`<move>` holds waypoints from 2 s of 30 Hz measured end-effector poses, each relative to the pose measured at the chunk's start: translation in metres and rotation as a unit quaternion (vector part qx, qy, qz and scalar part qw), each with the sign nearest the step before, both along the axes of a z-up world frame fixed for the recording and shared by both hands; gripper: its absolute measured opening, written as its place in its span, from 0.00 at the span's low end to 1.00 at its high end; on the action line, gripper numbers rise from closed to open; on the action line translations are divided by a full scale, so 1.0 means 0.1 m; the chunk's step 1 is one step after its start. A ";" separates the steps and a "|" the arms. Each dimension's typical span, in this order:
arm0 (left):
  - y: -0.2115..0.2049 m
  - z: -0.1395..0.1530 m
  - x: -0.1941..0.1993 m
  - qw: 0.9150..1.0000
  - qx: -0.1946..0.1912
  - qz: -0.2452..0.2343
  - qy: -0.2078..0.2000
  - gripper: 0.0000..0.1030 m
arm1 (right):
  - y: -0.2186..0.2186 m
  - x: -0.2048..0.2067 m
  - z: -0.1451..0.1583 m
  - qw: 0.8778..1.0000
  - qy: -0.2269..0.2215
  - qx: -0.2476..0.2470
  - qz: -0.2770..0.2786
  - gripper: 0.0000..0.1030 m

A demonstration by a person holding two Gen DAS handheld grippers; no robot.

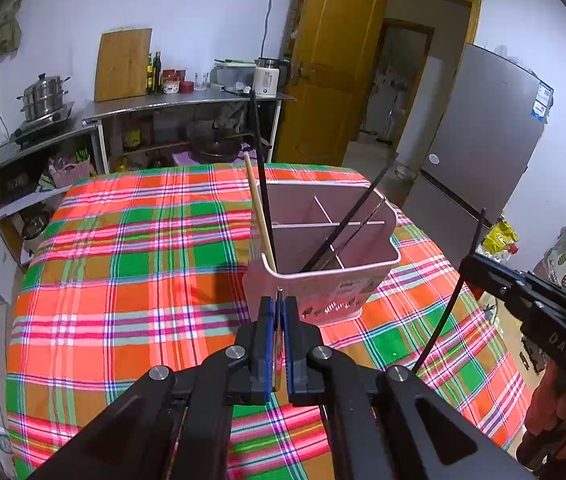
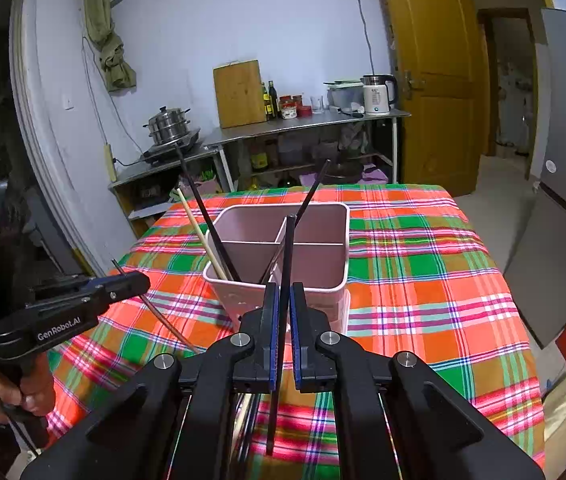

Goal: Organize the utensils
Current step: 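Carry both held chopsticks up toward the pink basket, then raise both tools and hold the chopsticks upright above the basket opening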

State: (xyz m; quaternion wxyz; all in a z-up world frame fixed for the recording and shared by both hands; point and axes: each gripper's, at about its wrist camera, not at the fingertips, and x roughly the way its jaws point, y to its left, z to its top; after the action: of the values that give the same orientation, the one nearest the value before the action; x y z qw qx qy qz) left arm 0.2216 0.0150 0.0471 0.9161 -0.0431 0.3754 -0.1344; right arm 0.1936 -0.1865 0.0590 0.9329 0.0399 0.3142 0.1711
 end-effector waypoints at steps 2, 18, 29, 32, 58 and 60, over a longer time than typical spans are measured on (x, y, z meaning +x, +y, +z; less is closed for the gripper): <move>0.00 -0.02 -0.02 1.000 0.000 0.000 0.003 0.04 | 0.01 -0.04 0.01 1.000 -0.001 -0.001 0.002 0.05; 0.06 0.10 -0.24 1.000 -0.007 0.001 0.008 0.04 | -0.05 -0.37 0.10 1.000 -0.014 -0.005 0.001 0.05; 0.15 0.41 -0.31 1.000 -0.026 0.001 -0.012 0.04 | 0.00 -0.37 0.30 0.999 -0.039 0.003 0.007 0.05; 0.16 0.50 -0.26 0.999 -0.032 0.002 -0.017 0.04 | 0.01 -0.33 0.33 0.999 -0.044 0.007 0.006 0.05; 0.21 1.03 0.53 0.994 -0.086 0.019 -0.068 0.04 | 0.04 0.29 0.86 0.990 -0.121 0.068 -0.023 0.05; 0.21 0.97 0.59 0.994 -0.087 0.020 -0.063 0.04 | 0.03 0.34 0.85 0.990 -0.121 0.071 -0.024 0.05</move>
State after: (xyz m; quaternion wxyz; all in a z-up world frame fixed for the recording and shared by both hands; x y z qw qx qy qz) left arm 0.2804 0.0360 0.1437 0.9332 -0.1215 0.3027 -0.1507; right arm 0.2277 -0.1833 0.1438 0.9628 0.0927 0.1849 0.1737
